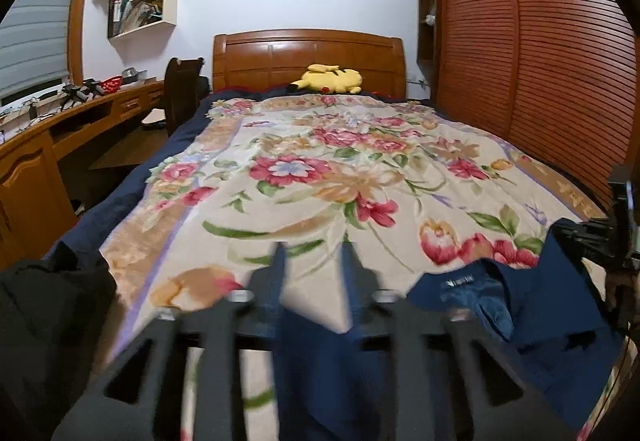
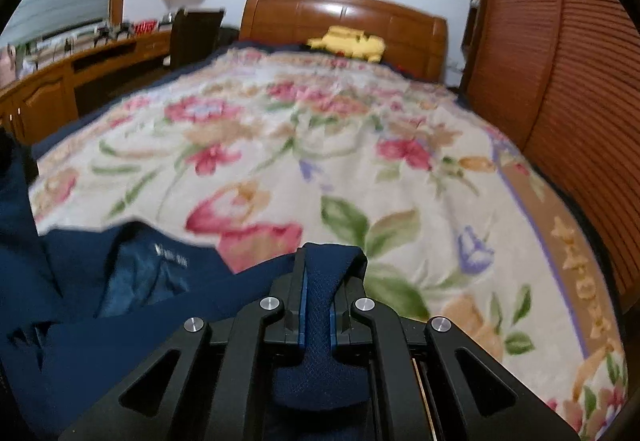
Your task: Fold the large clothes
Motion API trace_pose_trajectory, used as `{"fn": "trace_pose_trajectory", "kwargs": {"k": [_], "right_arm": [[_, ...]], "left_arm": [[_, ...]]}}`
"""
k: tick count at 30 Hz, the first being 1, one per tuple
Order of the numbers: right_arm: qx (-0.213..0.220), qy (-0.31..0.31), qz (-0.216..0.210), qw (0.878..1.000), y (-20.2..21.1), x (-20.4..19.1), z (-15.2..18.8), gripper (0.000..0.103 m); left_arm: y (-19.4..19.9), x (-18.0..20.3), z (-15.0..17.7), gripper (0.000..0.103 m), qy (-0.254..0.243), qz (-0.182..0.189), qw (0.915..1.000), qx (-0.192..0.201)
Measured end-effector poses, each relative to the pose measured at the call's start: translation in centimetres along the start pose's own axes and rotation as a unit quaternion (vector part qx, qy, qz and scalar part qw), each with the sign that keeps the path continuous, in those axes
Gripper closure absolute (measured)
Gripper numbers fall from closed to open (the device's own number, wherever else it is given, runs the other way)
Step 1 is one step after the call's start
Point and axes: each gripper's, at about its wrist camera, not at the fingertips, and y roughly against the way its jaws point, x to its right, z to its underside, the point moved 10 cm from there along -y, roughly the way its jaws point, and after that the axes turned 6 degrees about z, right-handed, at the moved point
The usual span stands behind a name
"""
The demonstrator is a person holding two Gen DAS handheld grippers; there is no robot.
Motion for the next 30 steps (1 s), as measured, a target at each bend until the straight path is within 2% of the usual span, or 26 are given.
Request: {"fn": "trace_pose_trajectory", "kwargs": {"k": [2, 3, 5, 6, 8, 10, 12, 16, 19, 21, 27, 30], "right_arm": [[-0.012, 0.007, 0.006, 1.000, -0.7, -0.3, 0.7, 0.097], [-0.016, 0.007, 0.010, 1.000, -0.9, -0.3, 0.8, 0.094], [-0.019, 0.004, 0.017, 1.000, -0.8, -0.1, 0.9, 0.089], [-0.019, 0.002, 0.018, 1.000, -0.5, 0.0, 0.9, 0.086], [-0.018, -0.002, 0.019, 1.000, 0.0, 0.3, 0.5, 0.070], [-0.008, 0.000, 0.031, 0.999, 0.9, 0.4, 0.2, 0.042], [0.009, 0.010, 0.041, 0.999, 1.9, 0.1, -0.2, 0.035], [0.029, 0.022, 0.026, 0.999, 3.5, -1.7, -0.7, 0.034], [0.028, 0.048, -0.028, 0.998, 4.5, -5.3, -0.5, 0.034], [0.021, 0.077, -0.046, 0.996, 5.0, -7.8, 0.0, 0.034], [-0.001, 0.125, -0.126, 0.984, 5.6, -15.1, 0.4, 0.034], [-0.028, 0.160, -0.163, 0.973, 4.9, -18.6, 1.1, 0.034]], "left_arm": [[0.3, 0.9, 1.1, 0.055, -0.023, -0.003, 0.9997, -0.007], [0.4, 1.5, 1.6, 0.050, -0.033, -0.001, 0.9994, -0.012], [0.8, 2.5, 2.3, 0.017, -0.043, 0.010, 0.9990, -0.012], [1.3, 3.1, 2.9, 0.016, -0.047, 0.017, 0.9987, -0.010], [1.7, 3.7, 3.6, 0.015, -0.047, 0.027, 0.9985, -0.012], [2.2, 4.1, 4.5, 0.015, -0.043, 0.035, 0.9983, -0.017], [2.6, 4.2, 5.3, 0.015, -0.036, 0.044, 0.9981, -0.024], [2.9, 4.3, 6.7, 0.015, -0.031, 0.060, 0.9973, -0.031], [2.8, 4.1, 7.3, 0.015, -0.030, 0.064, 0.9968, -0.038], [2.7, 3.8, 7.8, 0.015, -0.026, 0.067, 0.9966, -0.042], [2.1, 2.8, 9.2, 0.015, -0.018, 0.061, 0.9962, -0.060], [2.1, 2.0, 9.5, 0.015, -0.016, 0.053, 0.9965, -0.063]]}}
